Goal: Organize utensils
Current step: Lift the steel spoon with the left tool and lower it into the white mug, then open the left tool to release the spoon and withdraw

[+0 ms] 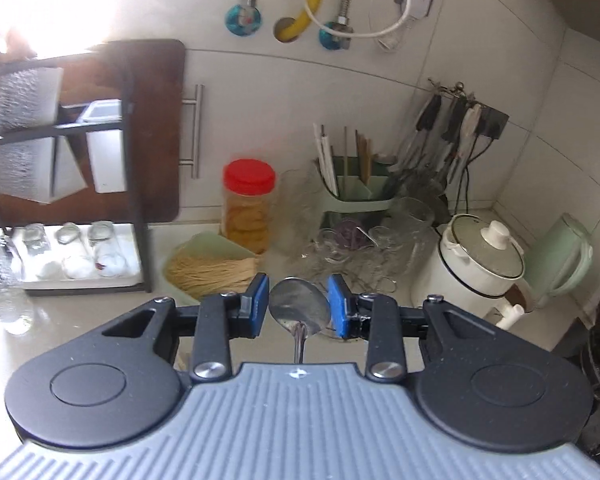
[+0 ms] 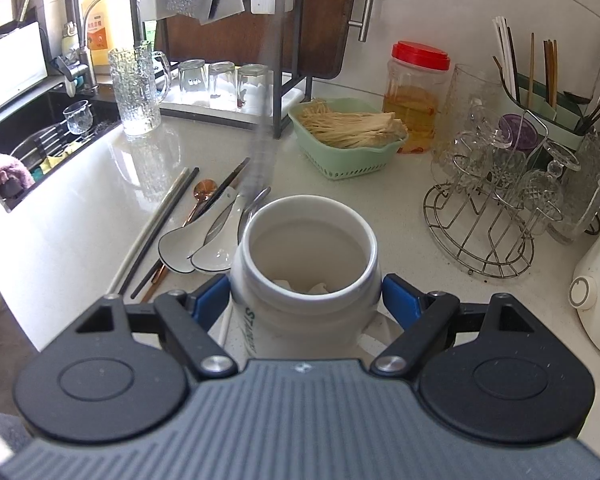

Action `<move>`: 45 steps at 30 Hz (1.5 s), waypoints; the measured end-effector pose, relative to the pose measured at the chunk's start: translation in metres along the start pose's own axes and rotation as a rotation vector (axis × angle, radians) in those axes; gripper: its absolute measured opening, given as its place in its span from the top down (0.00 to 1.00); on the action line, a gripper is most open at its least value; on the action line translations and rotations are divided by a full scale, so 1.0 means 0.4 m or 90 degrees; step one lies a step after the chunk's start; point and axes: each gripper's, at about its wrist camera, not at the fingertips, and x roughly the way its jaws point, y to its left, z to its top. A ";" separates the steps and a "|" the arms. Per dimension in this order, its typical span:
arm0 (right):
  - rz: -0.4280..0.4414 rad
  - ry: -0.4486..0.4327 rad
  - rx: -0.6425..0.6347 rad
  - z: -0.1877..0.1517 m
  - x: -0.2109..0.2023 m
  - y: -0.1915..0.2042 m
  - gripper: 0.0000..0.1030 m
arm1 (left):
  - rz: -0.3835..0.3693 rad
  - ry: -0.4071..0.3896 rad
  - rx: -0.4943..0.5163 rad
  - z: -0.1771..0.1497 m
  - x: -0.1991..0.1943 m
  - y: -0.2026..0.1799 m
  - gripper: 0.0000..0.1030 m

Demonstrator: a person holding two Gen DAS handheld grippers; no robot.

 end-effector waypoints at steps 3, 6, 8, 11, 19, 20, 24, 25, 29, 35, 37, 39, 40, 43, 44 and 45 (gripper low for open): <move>0.001 -0.002 0.002 -0.003 0.000 -0.001 0.17 | -0.013 0.005 0.012 -0.010 0.030 -0.020 0.64; 0.004 -0.004 0.004 -0.004 -0.001 -0.003 0.17 | -0.013 0.011 0.023 -0.030 0.065 -0.026 0.64; 0.004 -0.006 0.004 -0.006 -0.002 -0.002 0.17 | -0.015 0.016 0.023 -0.044 0.089 -0.022 0.64; 0.005 -0.010 0.006 -0.008 -0.002 -0.004 0.17 | -0.012 0.030 0.030 -0.071 0.122 -0.016 0.64; 0.004 -0.014 0.007 -0.008 -0.001 -0.006 0.17 | -0.025 0.119 0.013 -0.122 0.165 -0.002 0.64; 0.004 -0.014 0.007 -0.008 -0.001 -0.006 0.17 | -0.028 0.133 0.008 -0.122 0.168 0.000 0.64; 0.008 -0.012 0.004 -0.006 0.000 -0.007 0.17 | -0.030 0.189 -0.019 -0.123 0.181 0.015 0.64; 0.009 -0.012 0.002 -0.005 0.000 -0.008 0.17 | -0.035 0.207 -0.033 -0.121 0.186 0.022 0.65; 0.014 -0.012 -0.004 -0.005 -0.001 -0.010 0.17 | -0.053 0.264 -0.055 -0.110 0.195 0.037 0.79; 0.021 -0.016 -0.001 -0.007 0.001 -0.015 0.17 | -0.044 0.309 -0.050 -0.111 0.223 0.040 0.85; 0.022 -0.017 -0.004 -0.007 0.001 -0.015 0.17 | -0.045 0.314 -0.056 -0.118 0.229 0.043 0.85; 0.024 -0.019 -0.005 -0.008 0.000 -0.016 0.17 | -0.043 0.314 -0.059 -0.121 0.232 0.044 0.85; 0.025 -0.020 -0.004 -0.008 0.001 -0.017 0.17 | -0.041 0.313 -0.058 -0.121 0.234 0.042 0.85; 0.027 -0.021 -0.005 -0.006 0.003 -0.018 0.17 | -0.038 0.306 -0.062 -0.118 0.231 0.038 0.85; 0.027 -0.021 -0.005 -0.007 0.003 -0.018 0.17 | -0.036 0.301 -0.062 -0.116 0.228 0.037 0.85; 0.027 -0.022 -0.005 -0.007 0.003 -0.019 0.17 | -0.035 0.296 -0.061 -0.113 0.224 0.036 0.85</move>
